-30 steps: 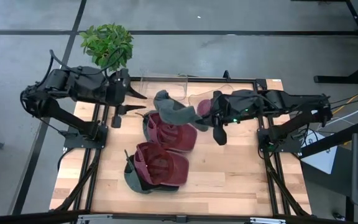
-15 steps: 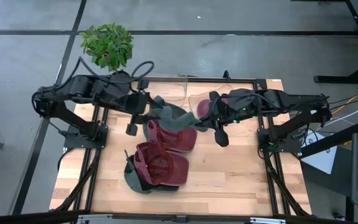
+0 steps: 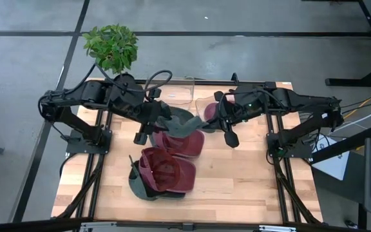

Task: Pick & Place hat
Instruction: Put the middle black cap into the left transparent bin

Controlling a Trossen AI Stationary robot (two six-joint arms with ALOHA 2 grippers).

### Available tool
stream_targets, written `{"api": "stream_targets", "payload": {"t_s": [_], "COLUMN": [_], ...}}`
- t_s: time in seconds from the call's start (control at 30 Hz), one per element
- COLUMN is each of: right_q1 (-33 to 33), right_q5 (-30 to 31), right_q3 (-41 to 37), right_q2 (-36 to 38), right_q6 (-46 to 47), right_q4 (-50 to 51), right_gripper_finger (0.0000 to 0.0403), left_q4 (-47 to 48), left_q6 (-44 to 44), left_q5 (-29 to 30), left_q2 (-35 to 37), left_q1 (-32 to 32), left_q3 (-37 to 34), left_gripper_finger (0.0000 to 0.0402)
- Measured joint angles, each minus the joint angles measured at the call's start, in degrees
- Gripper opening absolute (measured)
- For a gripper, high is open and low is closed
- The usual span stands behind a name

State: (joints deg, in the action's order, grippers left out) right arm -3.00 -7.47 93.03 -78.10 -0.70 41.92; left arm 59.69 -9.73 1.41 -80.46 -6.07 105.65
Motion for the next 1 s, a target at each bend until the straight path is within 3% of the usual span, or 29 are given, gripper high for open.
{"api": "stream_targets", "payload": {"t_s": [0.4, 0.57, 0.77, 1.0], "right_q1": [1.97, 3.1, 4.12, 4.26], "right_q5": [-0.28, 1.43, 7.53, 9.43], "right_q3": [-0.01, -0.02, -0.02, -0.02], "right_q2": [0.28, 0.28, 0.3, 0.3], "right_q6": [1.43, 3.48, 3.48, 5.13], "right_q4": [0.84, 1.41, 11.22, 19.63], "right_gripper_finger": [0.0021, 0.0053, 0.0111, 0.0165], "left_q4": [2.25, 1.92, 1.68, -2.98], "left_q6": [3.87, 11.12, 21.7, 37.15], "left_q5": [-5.58, -9.08, -9.06, -1.6], "left_q2": [0.1, 0.1, 0.1, -0.11], "left_q1": [0.0, 0.24, 0.29, 0.31], "left_q3": [0.0, 0.0, -0.01, -0.87], "left_gripper_finger": [0.0023, 0.0025, 0.0023, 0.0029]}}
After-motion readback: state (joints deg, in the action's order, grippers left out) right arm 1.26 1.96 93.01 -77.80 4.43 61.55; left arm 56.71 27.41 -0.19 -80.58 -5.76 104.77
